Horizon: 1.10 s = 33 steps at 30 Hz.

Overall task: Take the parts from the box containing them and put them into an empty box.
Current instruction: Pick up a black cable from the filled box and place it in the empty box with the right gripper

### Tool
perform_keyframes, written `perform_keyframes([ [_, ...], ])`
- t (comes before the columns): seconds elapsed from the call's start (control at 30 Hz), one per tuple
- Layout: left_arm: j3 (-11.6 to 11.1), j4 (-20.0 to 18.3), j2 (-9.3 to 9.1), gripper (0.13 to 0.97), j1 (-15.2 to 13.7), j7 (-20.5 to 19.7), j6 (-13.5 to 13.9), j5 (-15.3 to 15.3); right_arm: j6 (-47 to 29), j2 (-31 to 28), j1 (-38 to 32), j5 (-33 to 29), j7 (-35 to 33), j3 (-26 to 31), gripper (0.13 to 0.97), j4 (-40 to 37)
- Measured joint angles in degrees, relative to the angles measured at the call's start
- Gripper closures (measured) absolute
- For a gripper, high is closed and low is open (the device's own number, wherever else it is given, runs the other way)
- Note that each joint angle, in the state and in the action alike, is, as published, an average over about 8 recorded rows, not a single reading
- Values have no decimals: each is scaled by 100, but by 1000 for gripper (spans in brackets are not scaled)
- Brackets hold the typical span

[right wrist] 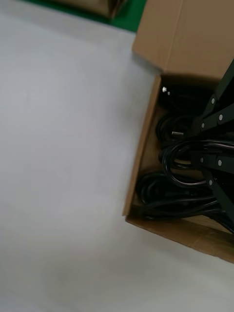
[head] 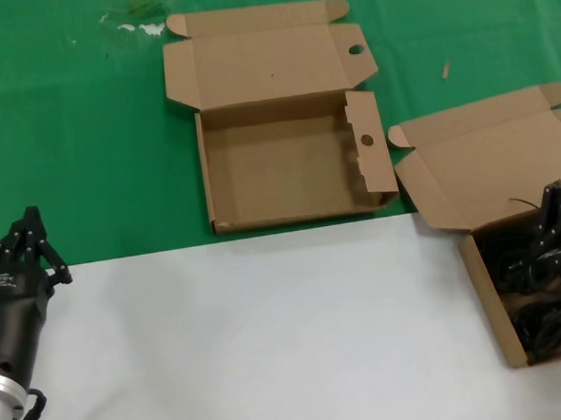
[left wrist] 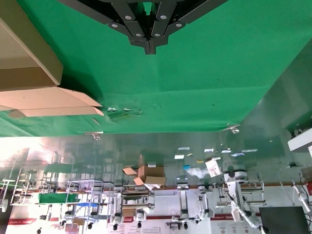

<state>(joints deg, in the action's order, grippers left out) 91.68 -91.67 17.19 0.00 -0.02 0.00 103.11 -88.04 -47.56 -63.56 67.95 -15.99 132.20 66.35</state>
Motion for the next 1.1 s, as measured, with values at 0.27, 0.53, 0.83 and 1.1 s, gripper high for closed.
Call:
perform_keyframes([
  [0.27, 0, 0, 0, 957, 0, 0, 0, 0, -164, -386, -754, 890, 1246, 635, 924, 851],
  [0.53, 0, 0, 0, 957, 0, 0, 0, 0, -139, -71, -1487, 1741, 2468, 938, 924, 1159],
  [0.83, 0, 0, 0, 957, 0, 0, 0, 0, 350, 1203, -1529, 1278, 2787, 653, 924, 574],
  [1.1, 0, 0, 0, 957, 0, 0, 0, 0, 1068, 2327, -1469, 724, 2542, 634, 924, -520],
])
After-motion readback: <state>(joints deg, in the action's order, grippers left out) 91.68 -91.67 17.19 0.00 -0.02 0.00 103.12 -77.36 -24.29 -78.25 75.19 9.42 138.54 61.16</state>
